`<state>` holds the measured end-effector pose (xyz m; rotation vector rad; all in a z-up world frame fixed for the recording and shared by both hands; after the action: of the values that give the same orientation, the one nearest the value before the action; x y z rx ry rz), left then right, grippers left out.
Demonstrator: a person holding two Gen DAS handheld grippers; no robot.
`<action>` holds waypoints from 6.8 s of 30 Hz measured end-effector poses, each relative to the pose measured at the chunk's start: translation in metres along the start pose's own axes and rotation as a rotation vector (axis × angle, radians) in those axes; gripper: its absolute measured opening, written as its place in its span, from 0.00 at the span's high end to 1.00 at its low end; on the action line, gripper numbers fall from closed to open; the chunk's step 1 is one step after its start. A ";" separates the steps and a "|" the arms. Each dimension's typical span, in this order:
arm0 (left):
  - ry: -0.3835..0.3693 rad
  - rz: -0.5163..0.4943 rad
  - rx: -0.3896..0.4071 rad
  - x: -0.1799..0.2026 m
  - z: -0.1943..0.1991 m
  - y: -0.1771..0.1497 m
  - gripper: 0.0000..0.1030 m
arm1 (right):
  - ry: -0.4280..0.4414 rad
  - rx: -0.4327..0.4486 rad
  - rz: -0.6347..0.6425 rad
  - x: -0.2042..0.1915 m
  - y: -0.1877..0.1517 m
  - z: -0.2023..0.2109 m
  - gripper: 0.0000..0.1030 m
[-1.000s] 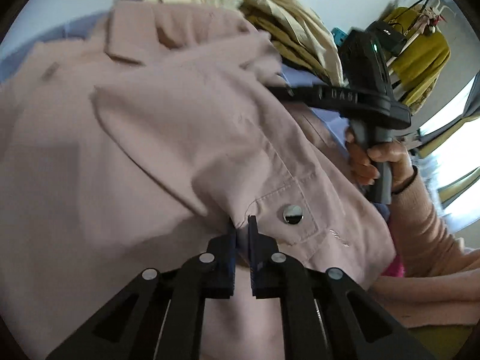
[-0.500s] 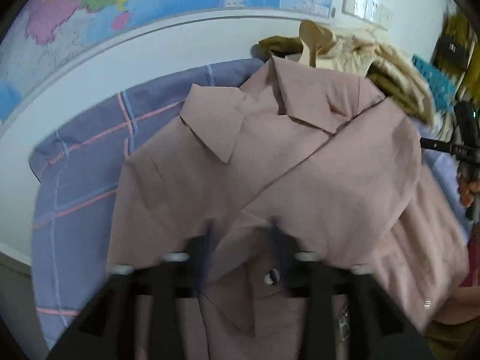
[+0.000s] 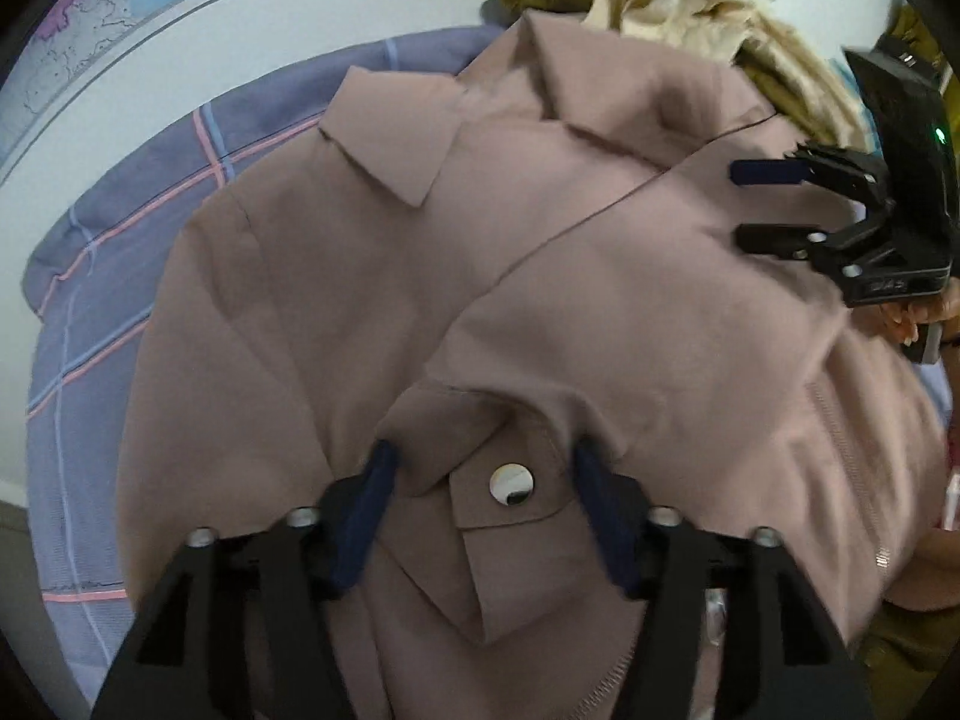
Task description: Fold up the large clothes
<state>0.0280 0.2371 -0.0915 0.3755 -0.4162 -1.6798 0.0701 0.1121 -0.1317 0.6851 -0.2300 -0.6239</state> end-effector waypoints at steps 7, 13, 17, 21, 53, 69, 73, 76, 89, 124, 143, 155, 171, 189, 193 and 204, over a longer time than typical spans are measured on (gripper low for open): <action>0.092 -0.022 0.088 -0.009 0.008 0.027 0.75 | 0.004 0.019 0.027 -0.002 0.010 -0.008 0.99; 0.114 0.023 0.149 -0.030 0.015 0.052 0.71 | -0.009 0.159 -0.100 0.015 0.032 0.019 0.98; 0.091 0.064 0.120 -0.042 0.016 0.041 0.47 | -0.038 0.069 -0.094 0.013 0.025 -0.005 0.87; 0.037 0.124 0.210 -0.059 0.056 0.028 0.38 | -0.042 0.048 -0.072 0.009 0.018 -0.010 0.62; 0.042 0.190 0.179 -0.079 0.105 -0.030 0.95 | 0.911 -0.062 0.108 -0.285 0.000 0.045 0.95; -0.028 0.234 0.283 -0.079 0.113 0.014 0.72 | 0.655 0.034 -0.202 -0.068 0.081 0.077 0.83; -0.121 0.221 0.233 -0.067 0.091 -0.018 0.66 | 0.629 -0.025 -0.344 -0.045 0.034 0.045 0.29; -0.161 0.199 0.214 -0.055 0.085 -0.041 0.65 | 0.639 -0.042 -0.430 -0.031 -0.007 0.042 0.28; -0.103 0.040 0.113 -0.008 0.056 -0.089 0.60 | 0.641 -0.072 -0.413 -0.088 -0.074 0.046 0.22; -0.008 0.355 0.205 -0.092 0.020 -0.019 0.59 | 0.303 0.062 -0.277 0.017 -0.041 0.088 0.84; 0.020 0.096 0.246 -0.025 0.043 -0.008 0.59 | -0.048 0.112 -0.398 0.113 -0.043 0.099 0.45; 0.056 0.113 0.187 -0.025 0.006 -0.013 0.51 | -0.023 0.023 -0.172 0.048 -0.037 0.045 0.48; 0.183 0.304 0.266 -0.084 0.064 -0.033 0.33 | -0.187 0.230 -0.274 0.106 -0.025 0.102 0.24; 0.068 0.405 0.265 -0.120 -0.002 0.034 0.96 | 0.011 0.280 -0.485 0.158 -0.035 0.089 0.96; 0.082 0.383 0.238 -0.116 -0.007 0.027 0.88 | -0.082 0.171 -0.489 0.166 -0.055 0.075 0.84; 0.191 0.199 0.343 -0.079 0.047 0.023 0.51 | -0.115 0.269 -0.465 0.157 -0.055 0.111 0.44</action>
<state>0.0372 0.3148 -0.0384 0.7169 -0.5811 -1.3642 0.1257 -0.0736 -0.0839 0.9750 -0.2661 -1.0920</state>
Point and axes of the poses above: each gripper's, at about its wrist camera, not at the fingertips, and z roughly against the way its jaws point, x to its right, y to its top, the point moved 6 cm from there along -z, roughly the way its jaws point, and after that the axes turned 5 degrees about x, right-handed, at the moved point
